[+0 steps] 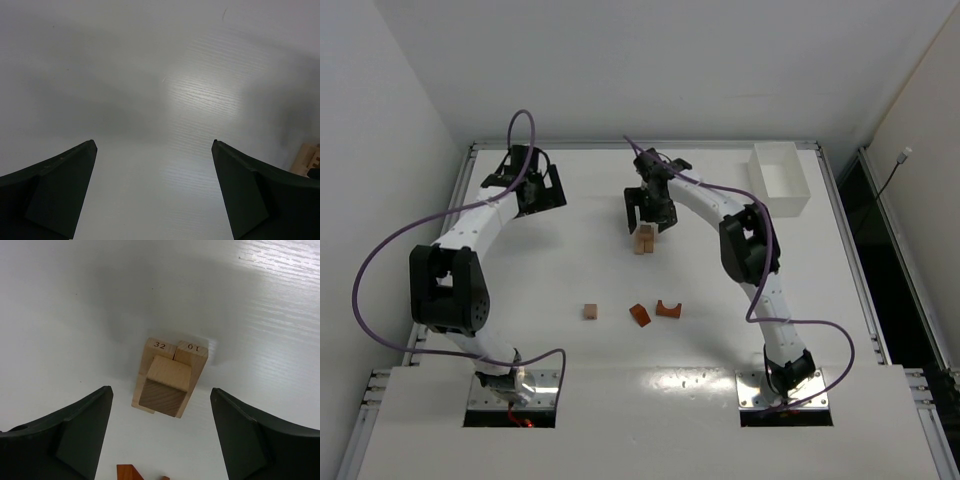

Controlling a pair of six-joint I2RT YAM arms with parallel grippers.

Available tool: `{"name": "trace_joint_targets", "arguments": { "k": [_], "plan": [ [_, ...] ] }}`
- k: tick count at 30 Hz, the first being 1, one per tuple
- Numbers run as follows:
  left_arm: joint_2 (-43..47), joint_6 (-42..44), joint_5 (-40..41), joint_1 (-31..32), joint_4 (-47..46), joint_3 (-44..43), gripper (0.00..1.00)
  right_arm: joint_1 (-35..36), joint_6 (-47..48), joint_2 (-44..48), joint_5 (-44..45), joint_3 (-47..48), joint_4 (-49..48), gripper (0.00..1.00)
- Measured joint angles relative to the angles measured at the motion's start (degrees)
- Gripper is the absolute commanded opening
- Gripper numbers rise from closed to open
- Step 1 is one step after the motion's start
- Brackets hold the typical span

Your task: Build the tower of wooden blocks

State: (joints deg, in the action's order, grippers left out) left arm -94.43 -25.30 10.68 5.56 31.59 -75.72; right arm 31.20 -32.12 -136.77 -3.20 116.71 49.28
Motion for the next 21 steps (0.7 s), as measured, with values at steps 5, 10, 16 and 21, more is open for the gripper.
{"name": "trace_joint_targets", "arguments": {
  "k": [5, 10, 16, 21],
  "plan": [
    [1.99, -0.68, -1.25, 0.00, -0.50, 2.40, 1.00, -0.35, 2.97, 4.15, 0.20, -2.67, -1.49, 0.80],
    [11.69, -1.14, -4.94, 0.31, 0.63, 13.14, 0.98, -2.49, 9.62, 20.35, 3.28, -13.25, -4.44, 0.81],
    [22.03, -3.13, -9.03, 0.61, 6.34, 22.36, 0.89, -10.54, 18.64, 43.80, 9.94, -32.46, -11.06, 0.81],
    [22.56, -3.82, -12.70, 1.68, 9.33, 26.88, 0.85, -19.23, 21.73, 53.33, 13.22, -47.39, -13.03, 0.81]
  ]
}}
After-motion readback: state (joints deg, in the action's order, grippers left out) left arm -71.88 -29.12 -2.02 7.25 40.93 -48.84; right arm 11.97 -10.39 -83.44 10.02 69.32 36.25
